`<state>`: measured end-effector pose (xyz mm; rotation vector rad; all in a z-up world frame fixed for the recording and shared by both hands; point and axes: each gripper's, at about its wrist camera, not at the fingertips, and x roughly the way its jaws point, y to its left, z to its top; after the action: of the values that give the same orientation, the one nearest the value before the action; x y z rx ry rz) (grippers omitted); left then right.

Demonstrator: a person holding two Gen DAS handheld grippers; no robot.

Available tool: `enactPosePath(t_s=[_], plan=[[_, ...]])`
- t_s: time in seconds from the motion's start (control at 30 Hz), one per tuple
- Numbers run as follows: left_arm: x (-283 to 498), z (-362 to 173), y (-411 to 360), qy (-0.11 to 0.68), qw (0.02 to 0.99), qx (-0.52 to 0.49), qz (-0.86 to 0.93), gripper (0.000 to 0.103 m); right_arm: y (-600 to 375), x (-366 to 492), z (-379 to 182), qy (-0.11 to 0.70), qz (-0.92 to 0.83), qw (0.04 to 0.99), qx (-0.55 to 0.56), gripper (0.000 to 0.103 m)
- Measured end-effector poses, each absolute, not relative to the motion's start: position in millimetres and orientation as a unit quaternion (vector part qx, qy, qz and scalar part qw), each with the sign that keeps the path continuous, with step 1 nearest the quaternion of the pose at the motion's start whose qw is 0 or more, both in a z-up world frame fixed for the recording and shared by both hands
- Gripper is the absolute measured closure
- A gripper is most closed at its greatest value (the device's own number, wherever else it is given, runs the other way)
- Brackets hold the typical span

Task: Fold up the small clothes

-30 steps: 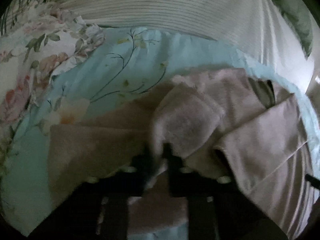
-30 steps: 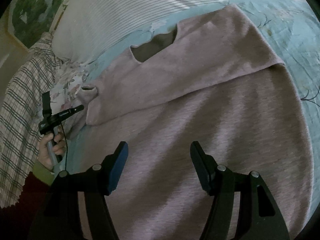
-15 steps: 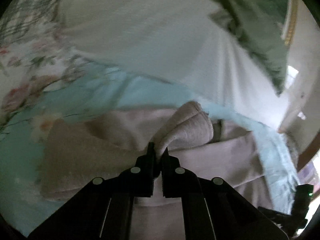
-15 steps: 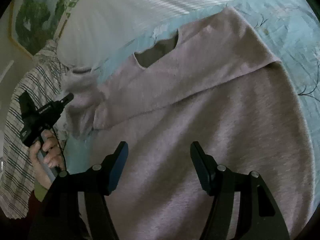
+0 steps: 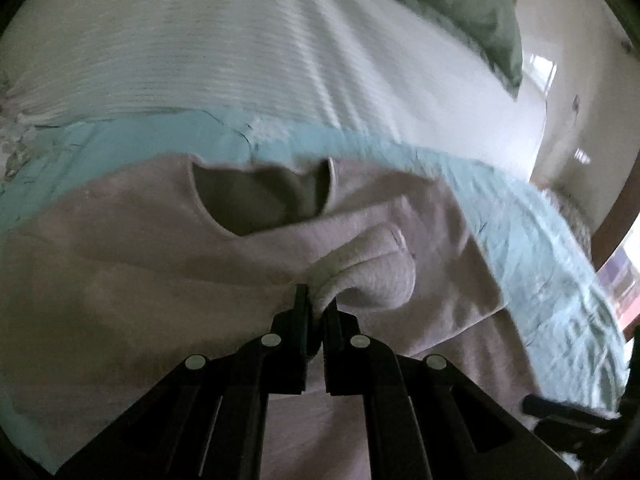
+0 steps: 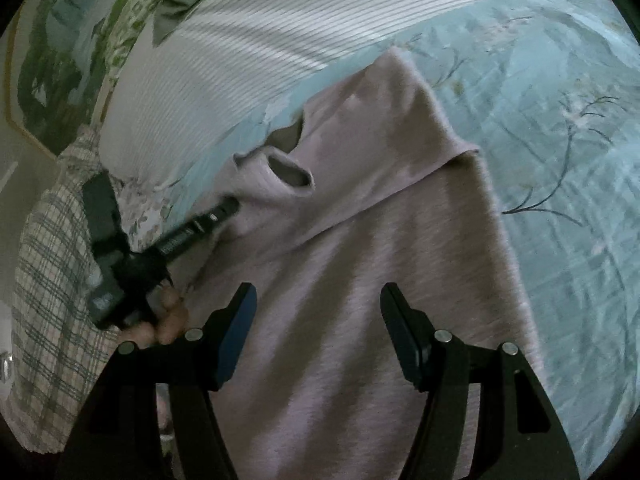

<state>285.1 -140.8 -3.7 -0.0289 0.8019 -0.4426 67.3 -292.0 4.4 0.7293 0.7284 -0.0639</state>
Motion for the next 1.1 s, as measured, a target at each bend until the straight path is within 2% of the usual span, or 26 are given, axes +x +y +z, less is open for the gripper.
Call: enactPosePath(t_s=[0.13, 0.23, 0.3, 0.33, 0.4, 0.47, 0.77, 0.97, 1.0, 1.03, 1.07, 1.1], plan=[[286, -20, -150, 0.396, 0.894, 0.006, -0.21, 0.098, -293, 77, 6, 0.348, -0.025, 0.869, 0.351, 0.038], [280, -21, -141, 0.405, 0.888, 0.004, -0.216, 0.086, -291, 91, 4, 0.351, -0.014, 0.867, 0.354, 0.038], [270, -21, -132, 0.406, 0.888, 0.006, -0.214, 0.067, -290, 105, 3, 0.355, -0.006, 0.863, 0.358, 0.038], [266, -17, -125, 0.403, 0.89, 0.006, -0.212, 0.062, -290, 110, 2, 0.356, -0.004, 0.862, 0.36, 0.038], [251, -13, -105, 0.393, 0.898, 0.002, -0.195, 0.038, -288, 127, 0, 0.362, 0.002, 0.859, 0.361, 0.038], [238, -10, -83, 0.388, 0.906, -0.003, -0.17, 0.03, -284, 142, -1, 0.368, 0.005, 0.858, 0.359, 0.038], [214, -26, 49, 0.397, 0.915, -0.068, -0.013, 0.028, -285, 192, -12, 0.391, -0.024, 0.86, 0.327, 0.038], [218, -42, 77, 0.413, 0.907, -0.081, 0.017, 0.028, -280, 222, -35, 0.428, -0.015, 0.848, 0.312, 0.038], [218, -43, 78, 0.414, 0.906, -0.081, 0.021, 0.028, -277, 227, -37, 0.433, -0.009, 0.848, 0.306, 0.055], [218, -45, 78, 0.416, 0.906, -0.083, 0.024, 0.028, -276, 229, -38, 0.437, -0.003, 0.846, 0.307, 0.09], [219, -47, 79, 0.418, 0.904, -0.087, 0.027, 0.028, -275, 231, -39, 0.438, 0.003, 0.843, 0.312, 0.096], [219, -49, 80, 0.418, 0.903, -0.089, 0.028, 0.028, -276, 230, -34, 0.426, 0.009, 0.848, 0.316, 0.096]])
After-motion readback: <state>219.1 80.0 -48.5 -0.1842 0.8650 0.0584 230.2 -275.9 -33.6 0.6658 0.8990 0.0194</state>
